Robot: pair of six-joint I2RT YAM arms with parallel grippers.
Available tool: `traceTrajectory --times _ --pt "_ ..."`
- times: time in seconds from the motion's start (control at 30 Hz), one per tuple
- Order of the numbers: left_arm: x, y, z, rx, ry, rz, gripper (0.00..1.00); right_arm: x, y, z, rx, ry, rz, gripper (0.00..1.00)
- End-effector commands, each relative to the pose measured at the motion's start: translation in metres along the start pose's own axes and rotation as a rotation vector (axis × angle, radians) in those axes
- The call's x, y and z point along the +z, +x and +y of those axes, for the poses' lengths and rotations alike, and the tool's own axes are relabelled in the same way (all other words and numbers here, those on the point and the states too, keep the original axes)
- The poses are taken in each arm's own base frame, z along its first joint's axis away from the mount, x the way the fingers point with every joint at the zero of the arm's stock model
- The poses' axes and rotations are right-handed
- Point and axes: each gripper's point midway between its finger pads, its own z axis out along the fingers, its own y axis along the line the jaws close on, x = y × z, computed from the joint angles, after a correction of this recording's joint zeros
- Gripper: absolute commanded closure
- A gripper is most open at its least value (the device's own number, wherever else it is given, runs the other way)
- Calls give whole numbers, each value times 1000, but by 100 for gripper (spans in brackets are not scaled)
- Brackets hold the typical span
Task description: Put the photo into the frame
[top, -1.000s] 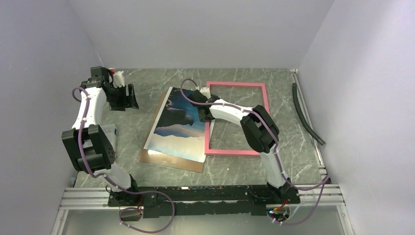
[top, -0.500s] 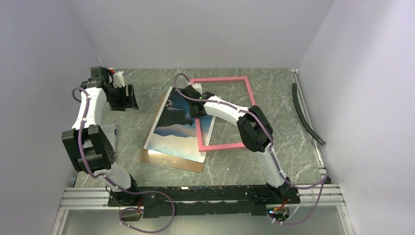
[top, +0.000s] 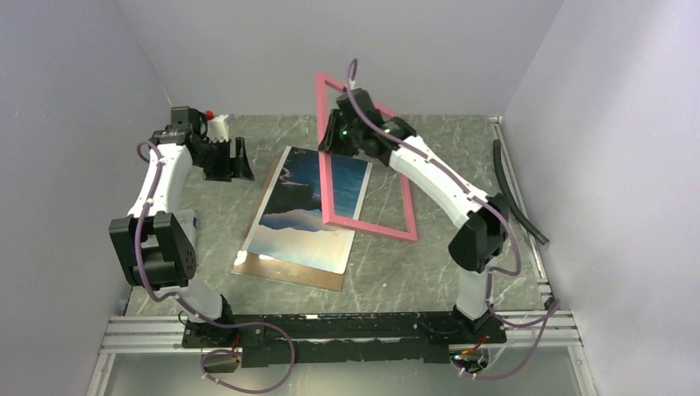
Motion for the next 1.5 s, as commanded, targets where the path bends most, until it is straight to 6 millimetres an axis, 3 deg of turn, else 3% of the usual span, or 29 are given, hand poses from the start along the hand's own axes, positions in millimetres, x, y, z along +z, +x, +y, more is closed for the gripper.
traceTrajectory --times 0.0,0.13,0.37,0.67,0.87,1.03,1.23,1.47 --pt "-13 -23 -50 84 94 -75 20 -57 -40 44 101 -231 -45 96" --pt "-15 -31 -92 166 150 -87 21 -79 -47 57 175 -361 -20 98" --pt "-26 -49 -167 249 278 -158 24 -99 -57 42 261 -431 -5 98" --pt "-9 -43 -230 343 306 -161 25 -110 -57 21 337 -496 29 95" --pt "-7 -47 -272 390 341 -191 27 -110 -59 -1 382 -485 43 82" --pt "-4 -43 -301 432 368 -183 27 -113 -63 -14 386 -456 29 62" --pt "-3 -49 -321 453 385 -195 27 -117 -69 -30 355 -376 6 38" --pt "1 -50 -342 502 381 -212 27 -124 -81 -58 248 -193 -21 31"
